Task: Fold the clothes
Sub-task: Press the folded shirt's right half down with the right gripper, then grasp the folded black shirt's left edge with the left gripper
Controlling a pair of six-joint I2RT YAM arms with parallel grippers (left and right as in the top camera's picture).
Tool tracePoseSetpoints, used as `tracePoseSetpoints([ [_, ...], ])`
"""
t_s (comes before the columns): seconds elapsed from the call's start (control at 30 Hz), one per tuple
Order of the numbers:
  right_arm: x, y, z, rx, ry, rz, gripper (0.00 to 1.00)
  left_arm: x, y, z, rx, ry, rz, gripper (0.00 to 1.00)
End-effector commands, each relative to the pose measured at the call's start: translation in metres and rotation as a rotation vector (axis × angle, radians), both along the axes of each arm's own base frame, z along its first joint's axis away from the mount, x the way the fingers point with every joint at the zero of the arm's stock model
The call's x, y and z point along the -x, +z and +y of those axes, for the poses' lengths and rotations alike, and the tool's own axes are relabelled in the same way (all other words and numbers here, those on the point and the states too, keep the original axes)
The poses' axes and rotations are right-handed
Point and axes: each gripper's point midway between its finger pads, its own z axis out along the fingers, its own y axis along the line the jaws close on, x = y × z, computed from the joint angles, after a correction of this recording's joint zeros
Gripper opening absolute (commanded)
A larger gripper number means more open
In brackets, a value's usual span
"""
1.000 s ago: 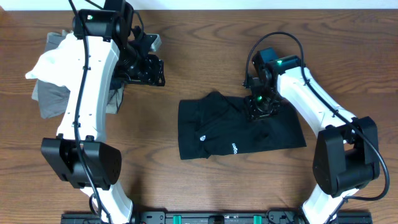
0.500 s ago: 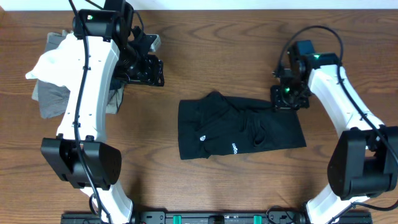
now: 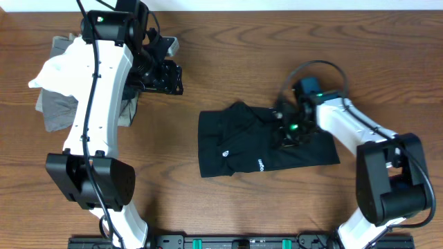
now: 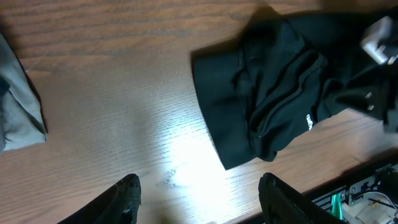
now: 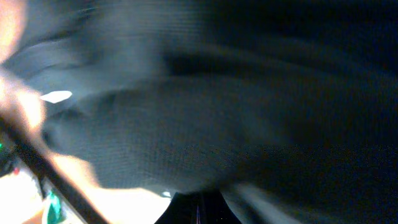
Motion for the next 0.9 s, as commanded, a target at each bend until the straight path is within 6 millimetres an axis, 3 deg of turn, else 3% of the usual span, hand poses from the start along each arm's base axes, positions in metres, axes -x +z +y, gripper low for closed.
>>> tracePoseSetpoints([
  [0.0,0.006,0.023,0.029,-0.155,0.15,-0.076,0.01,0.003,0.005,0.003,-0.016,0.003,0.0,0.63],
  [0.13,-0.01,0.042,0.024,-0.167,0.14,-0.157,0.01,0.011,0.003,0.011,-0.06,0.006,0.03,0.64],
  [0.27,-0.033,0.078,0.006,-0.179,0.076,-0.278,0.04,0.013,0.001,0.01,-0.056,0.065,0.061,0.69],
  [0.37,-0.053,0.095,-0.025,-0.074,-0.08,-0.329,0.07,0.018,-0.008,-0.003,0.024,0.084,0.111,0.72],
  [0.4,-0.057,0.097,-0.037,-0.028,-0.139,-0.336,0.13,0.02,-0.013,-0.008,0.055,0.083,0.13,0.72],
  [0.47,-0.064,0.1,-0.063,0.059,-0.276,-0.332,0.29,0.024,-0.026,-0.019,0.12,0.092,0.174,0.72],
  [0.57,-0.066,0.107,-0.09,0.092,-0.381,-0.328,0.38,0.029,-0.056,-0.032,0.195,0.141,0.245,0.73],
  [0.73,-0.066,0.106,-0.116,0.109,-0.456,-0.305,0.39,0.041,-0.108,-0.062,0.385,0.211,0.337,0.81],
  [0.87,-0.066,0.106,-0.121,0.109,-0.471,-0.299,0.37,0.05,-0.139,-0.075,0.438,0.248,0.357,0.83],
])
